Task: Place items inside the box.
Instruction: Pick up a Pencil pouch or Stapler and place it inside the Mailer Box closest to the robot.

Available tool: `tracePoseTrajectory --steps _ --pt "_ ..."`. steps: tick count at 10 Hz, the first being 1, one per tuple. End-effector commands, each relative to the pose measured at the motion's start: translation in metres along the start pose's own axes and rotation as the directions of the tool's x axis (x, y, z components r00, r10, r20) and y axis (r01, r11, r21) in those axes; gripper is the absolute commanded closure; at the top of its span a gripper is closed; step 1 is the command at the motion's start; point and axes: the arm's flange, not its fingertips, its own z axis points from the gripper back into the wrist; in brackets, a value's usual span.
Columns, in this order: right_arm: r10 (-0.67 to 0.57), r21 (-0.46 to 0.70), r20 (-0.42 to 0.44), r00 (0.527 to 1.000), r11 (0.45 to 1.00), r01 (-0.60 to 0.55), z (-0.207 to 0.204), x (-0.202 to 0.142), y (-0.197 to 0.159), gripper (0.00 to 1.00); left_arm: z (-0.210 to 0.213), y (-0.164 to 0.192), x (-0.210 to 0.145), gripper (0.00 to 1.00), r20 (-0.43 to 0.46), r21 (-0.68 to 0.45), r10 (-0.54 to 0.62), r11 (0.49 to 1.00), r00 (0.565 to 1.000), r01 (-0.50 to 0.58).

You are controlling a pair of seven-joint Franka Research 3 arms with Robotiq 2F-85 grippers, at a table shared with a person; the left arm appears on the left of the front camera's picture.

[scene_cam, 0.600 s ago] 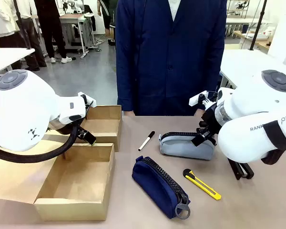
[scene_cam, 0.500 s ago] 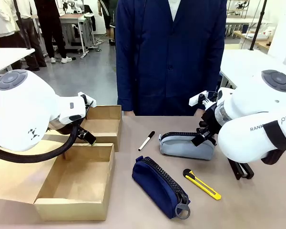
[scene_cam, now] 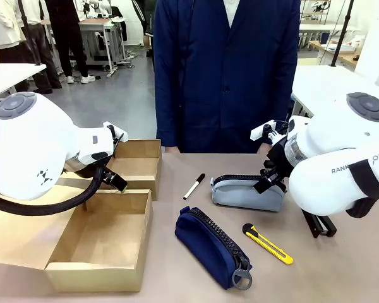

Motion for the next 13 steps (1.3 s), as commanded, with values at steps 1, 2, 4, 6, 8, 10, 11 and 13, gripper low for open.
tracePoseTrajectory --steps 1,2,4,6,8,10,11,13 --pt "0.0 0.0 0.0 1.0 1.0 0.0 0.0 0.0 0.0 0.0 0.0 0.0 0.0 0.0 0.0 0.0 0.0 1.0 1.0 0.0" --pt "0.0 0.0 0.0 1.0 1.0 0.0 0.0 0.0 0.0 0.0 0.0 0.0 0.0 0.0 0.0 0.0 0.0 1.0 1.0 0.0" --pt "0.0 0.0 0.0 1.0 1.0 0.0 0.0 0.0 0.0 0.0 0.0 0.0 0.0 0.0 0.0 0.0 0.0 1.0 1.0 0.0" --pt "0.0 0.0 0.0 1.0 1.0 0.0 0.0 0.0 0.0 0.0 0.0 0.0 0.0 0.0 0.0 0.0 0.0 1.0 1.0 0.0" --pt "0.0 0.0 0.0 1.0 1.0 0.0 0.0 0.0 0.0 0.0 0.0 0.0 0.0 0.0 0.0 0.0 0.0 1.0 1.0 0.0" --pt "-0.086 -0.008 0.022 0.996 0.996 0.086 0.012 0.007 -0.002 0.0 0.019 0.0 0.0 0.0 0.064 -0.072 0.032 0.997 0.997 -0.028" --pt "-0.178 -0.017 0.068 0.982 0.984 0.18 0.034 0.016 -0.012 0.0 0.054 0.0 0.004 0.0 0.098 -0.096 0.138 0.987 0.986 -0.129" --pt "-0.281 0.048 0.175 0.944 0.96 0.276 0.107 0.024 -0.035 0.0 0.137 -0.004 0.002 0.0 0.268 -0.13 0.213 0.974 0.94 -0.183"
